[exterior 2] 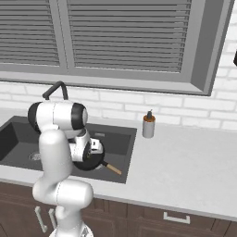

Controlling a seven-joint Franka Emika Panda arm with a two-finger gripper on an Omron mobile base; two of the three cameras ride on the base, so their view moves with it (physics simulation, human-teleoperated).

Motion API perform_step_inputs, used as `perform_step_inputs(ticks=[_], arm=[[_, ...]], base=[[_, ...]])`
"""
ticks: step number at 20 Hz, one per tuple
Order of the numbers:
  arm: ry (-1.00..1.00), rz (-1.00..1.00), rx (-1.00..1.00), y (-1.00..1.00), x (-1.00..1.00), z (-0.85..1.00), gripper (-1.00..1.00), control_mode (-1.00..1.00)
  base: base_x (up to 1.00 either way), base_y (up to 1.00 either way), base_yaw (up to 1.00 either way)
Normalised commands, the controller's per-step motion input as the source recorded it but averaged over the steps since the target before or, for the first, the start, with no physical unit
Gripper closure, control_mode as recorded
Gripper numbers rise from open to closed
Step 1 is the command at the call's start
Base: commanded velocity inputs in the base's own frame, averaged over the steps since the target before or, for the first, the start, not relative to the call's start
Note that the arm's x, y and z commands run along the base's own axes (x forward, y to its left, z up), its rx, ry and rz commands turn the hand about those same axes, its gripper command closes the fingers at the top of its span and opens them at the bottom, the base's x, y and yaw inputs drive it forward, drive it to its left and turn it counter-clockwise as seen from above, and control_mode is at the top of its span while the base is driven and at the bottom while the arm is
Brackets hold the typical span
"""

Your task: Pick the pan and sponge and place them into the sink. Then turn on the water.

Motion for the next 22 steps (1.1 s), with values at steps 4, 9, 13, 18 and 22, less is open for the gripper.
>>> perform_step_inputs(ticks=[4,9,13,18,22], arm=[[0.0,0.0,0.0,0.03,0.29,-0.31,1.0,-1.0],[0.0,0.0,0.0,0.02,0.24,-0.33,1.0,-1.0],[0.0,0.0,0.0,0.0,0.19,-0.32,1.0,-1.0],[0.0,0.0,0.0,0.0,0.07,-0.25,-1.0,-1.0],[0.0,0.0,0.0,0.01,0.0,0.0,-1.0,-1.0]], base=[[0.0,0.0,0.0],[0.0,0.0,0.0],[0.0,0.0,0.0],[0.0,0.0,0.0],[0.0,0.0,0.0]])
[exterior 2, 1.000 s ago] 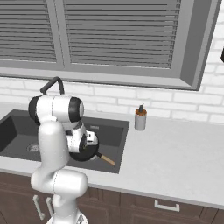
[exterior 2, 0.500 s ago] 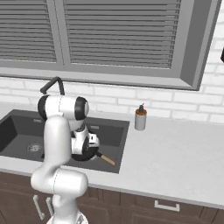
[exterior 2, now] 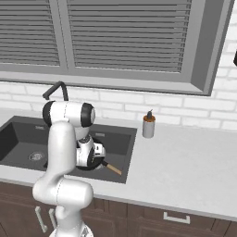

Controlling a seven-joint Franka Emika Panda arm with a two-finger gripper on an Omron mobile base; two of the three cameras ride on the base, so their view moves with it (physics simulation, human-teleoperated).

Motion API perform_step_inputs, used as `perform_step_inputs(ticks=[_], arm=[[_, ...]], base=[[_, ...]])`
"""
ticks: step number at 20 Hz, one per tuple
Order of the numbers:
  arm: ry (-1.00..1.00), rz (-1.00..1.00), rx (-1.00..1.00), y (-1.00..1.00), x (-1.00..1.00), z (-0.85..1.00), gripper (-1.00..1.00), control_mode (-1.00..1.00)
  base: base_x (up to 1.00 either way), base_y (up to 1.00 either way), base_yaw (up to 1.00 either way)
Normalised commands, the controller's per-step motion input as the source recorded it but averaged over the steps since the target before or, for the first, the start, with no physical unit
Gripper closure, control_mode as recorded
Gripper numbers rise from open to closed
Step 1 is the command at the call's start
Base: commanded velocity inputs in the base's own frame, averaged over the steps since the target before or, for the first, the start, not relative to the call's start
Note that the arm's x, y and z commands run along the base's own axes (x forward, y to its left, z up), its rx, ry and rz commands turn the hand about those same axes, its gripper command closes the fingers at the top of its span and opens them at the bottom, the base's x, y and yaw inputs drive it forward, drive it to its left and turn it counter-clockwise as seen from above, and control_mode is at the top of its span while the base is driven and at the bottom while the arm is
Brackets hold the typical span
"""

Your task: Pick the pan and sponge and place them into the sink. Then turn on the water.

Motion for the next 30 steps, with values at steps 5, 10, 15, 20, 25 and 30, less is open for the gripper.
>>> perform_step_inputs(ticks=[5,10,15,20,25,30], arm=[[0.0,0.0,0.0,0.0,0.0,0.0,-1.0,-1.0],[0.0,0.0,0.0,0.0,0.0,0.23,-1.0,-1.0],[0.0,-0.01,0.0,0.0,-0.01,0.61,-1.0,-1.0],[0.0,-0.02,0.0,0.0,-0.14,0.61,-1.0,-1.0],[-0.07,0.0,0.0,0.0,-0.39,0.44,-1.0,-1.0],[-0.19,0.0,0.01,0.0,-0.33,0.42,-1.0,-1.0]], base=[[0.0,0.0,0.0],[0.0,0.0,0.0],[0.0,0.0,0.0],[0.0,0.0,0.0],[0.0,0.0,0.0],[0.0,0.0,0.0]])
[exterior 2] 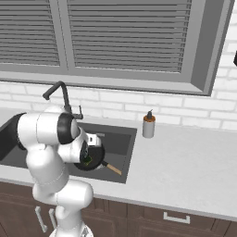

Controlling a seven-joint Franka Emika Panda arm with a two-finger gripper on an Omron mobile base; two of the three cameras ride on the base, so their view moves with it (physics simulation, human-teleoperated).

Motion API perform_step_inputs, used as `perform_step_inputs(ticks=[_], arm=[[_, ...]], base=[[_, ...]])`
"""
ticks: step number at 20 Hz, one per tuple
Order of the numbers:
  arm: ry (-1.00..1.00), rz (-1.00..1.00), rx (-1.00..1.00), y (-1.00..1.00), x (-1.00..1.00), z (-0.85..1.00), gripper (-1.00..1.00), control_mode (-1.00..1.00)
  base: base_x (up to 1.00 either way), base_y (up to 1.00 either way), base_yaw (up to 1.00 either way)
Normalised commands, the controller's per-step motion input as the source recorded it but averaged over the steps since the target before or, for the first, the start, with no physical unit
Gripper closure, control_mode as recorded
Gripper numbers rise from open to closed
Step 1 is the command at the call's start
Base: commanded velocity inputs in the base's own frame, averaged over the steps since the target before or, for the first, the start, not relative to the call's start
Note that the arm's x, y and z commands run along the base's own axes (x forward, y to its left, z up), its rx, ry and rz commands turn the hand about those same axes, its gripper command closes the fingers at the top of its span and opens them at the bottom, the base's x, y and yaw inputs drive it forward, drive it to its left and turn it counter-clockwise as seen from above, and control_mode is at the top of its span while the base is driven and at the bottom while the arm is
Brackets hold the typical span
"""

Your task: Pick the pan and sponge and place them into the sink. Then turn on the water.

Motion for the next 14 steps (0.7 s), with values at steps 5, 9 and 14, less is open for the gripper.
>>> perform_step_inputs(ticks=[5,9,14], arm=[[-0.32,0.0,0.07,0.0,-0.05,0.63,-1.0,-1.0],[-0.32,0.0,0.08,0.0,-0.04,0.68,-1.0,-1.0],[-0.3,0.0,0.07,0.0,-0.19,0.49,-1.0,-1.0]], base=[[0.0,0.0,0.0],[0.0,0.0,0.0],[0.0,0.0,0.0]])
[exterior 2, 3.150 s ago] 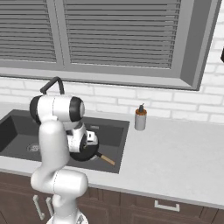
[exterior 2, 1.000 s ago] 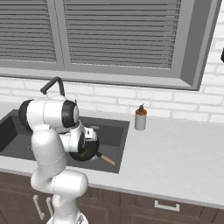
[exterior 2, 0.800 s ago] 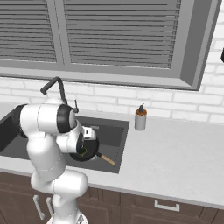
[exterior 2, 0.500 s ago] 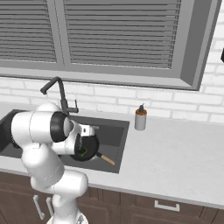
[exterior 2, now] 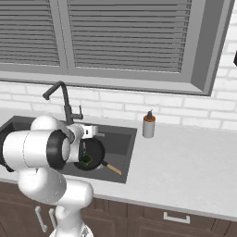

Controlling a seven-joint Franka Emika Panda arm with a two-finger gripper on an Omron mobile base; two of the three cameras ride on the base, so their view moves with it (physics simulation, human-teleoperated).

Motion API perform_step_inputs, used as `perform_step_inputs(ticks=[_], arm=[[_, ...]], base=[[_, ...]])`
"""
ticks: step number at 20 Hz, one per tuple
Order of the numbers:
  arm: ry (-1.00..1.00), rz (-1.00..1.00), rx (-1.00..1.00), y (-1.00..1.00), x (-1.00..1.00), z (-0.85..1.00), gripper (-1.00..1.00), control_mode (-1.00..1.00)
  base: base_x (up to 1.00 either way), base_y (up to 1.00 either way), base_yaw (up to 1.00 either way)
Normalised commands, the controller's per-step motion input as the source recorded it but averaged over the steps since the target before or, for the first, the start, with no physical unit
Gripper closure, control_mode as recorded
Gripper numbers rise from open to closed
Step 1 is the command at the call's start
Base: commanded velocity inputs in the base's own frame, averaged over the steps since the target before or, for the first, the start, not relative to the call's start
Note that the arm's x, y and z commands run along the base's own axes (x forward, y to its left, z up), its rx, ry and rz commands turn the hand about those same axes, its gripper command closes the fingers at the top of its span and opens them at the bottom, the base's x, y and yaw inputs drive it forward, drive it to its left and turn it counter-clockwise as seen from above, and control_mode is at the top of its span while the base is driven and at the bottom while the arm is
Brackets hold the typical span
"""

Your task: Pick the pan and sponge and place them into the sink. Then turn on the water.

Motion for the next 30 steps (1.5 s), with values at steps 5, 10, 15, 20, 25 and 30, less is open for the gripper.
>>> perform_step_inputs(ticks=[5,10,15,20,25,30], arm=[[-0.21,-0.01,0.05,0.0,-0.34,0.19,-1.0,-1.0],[-0.1,0.0,0.03,0.01,-0.01,0.27,-1.0,-1.0],[-0.03,0.0,0.01,-0.01,-0.05,0.04,-1.0,-1.0],[-0.02,0.0,0.0,0.0,0.0,0.0,-1.0,-1.0],[-0.02,0.0,0.0,0.07,-0.01,0.01,-1.0,-1.0],[-0.07,0.03,0.02,-0.03,0.01,0.0,-1.0,-1.0]], base=[[0.0,0.0,0.0],[0.0,0.0,0.0],[0.0,0.0,0.0],[0.0,0.0,0.0],[0.0,0.0,0.0],[0.0,0.0,0.0]])
